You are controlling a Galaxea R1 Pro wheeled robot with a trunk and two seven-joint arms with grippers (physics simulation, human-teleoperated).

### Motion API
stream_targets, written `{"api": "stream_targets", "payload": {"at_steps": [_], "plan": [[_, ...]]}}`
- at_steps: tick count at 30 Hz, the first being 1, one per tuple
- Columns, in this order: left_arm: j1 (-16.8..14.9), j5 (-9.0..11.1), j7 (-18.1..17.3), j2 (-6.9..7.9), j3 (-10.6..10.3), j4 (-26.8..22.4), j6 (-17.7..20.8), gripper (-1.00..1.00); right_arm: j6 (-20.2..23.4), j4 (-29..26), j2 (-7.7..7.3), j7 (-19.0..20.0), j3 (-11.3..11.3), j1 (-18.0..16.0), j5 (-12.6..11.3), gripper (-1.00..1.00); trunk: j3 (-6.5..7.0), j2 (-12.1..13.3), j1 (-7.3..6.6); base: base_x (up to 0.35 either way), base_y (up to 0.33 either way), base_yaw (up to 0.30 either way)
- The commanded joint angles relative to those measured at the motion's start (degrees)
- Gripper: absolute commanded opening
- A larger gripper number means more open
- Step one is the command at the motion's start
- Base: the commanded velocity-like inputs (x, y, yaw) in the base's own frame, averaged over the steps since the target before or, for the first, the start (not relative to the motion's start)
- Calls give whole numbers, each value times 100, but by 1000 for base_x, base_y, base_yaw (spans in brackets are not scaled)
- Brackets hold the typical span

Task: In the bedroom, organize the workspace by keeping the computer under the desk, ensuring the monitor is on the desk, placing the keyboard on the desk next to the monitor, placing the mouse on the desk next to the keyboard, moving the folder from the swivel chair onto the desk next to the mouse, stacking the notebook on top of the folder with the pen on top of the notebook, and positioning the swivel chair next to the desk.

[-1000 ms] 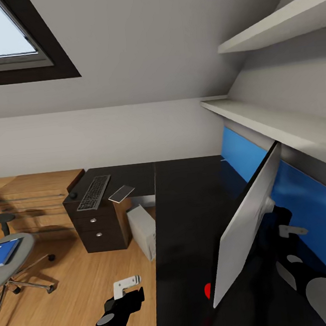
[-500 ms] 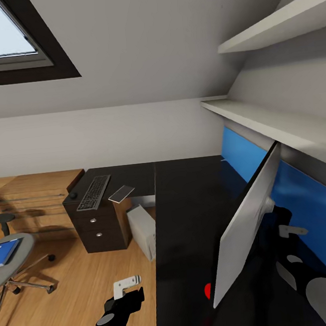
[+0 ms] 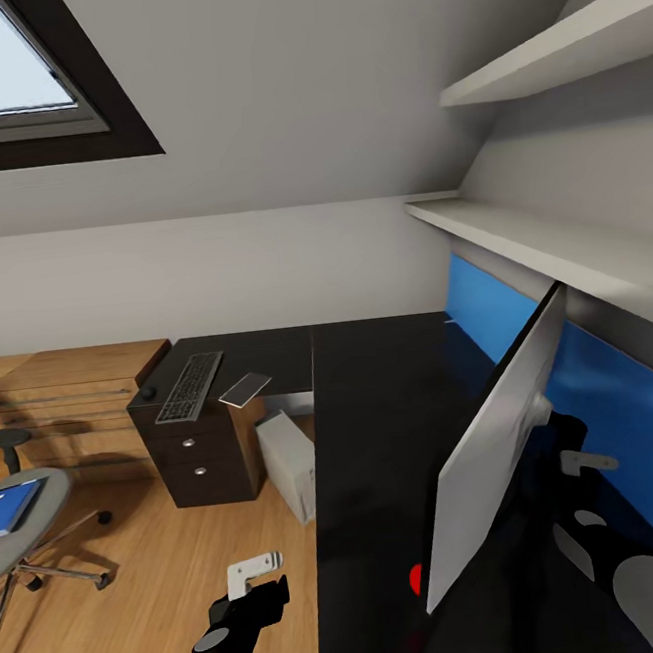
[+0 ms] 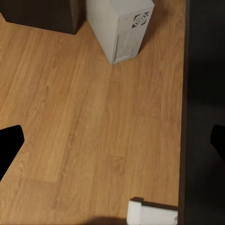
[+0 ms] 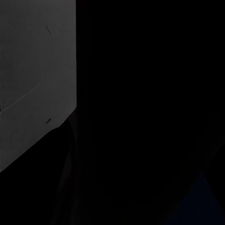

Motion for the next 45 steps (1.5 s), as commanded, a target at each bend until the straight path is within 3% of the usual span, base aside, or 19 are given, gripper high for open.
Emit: {"api": "stream_targets", "payload": {"at_steps": [1, 45], "plan": [[-6, 61, 57, 3, -9, -8, 11, 100, -70, 69, 1, -122, 7, 1, -153, -100, -11, -6, 3, 0, 7, 0], [-6, 64, 58, 2, -9, -8, 11, 100, -67, 69, 11, -122, 34, 1, -57, -100, -11, -6, 3, -7, 6, 36]]}}
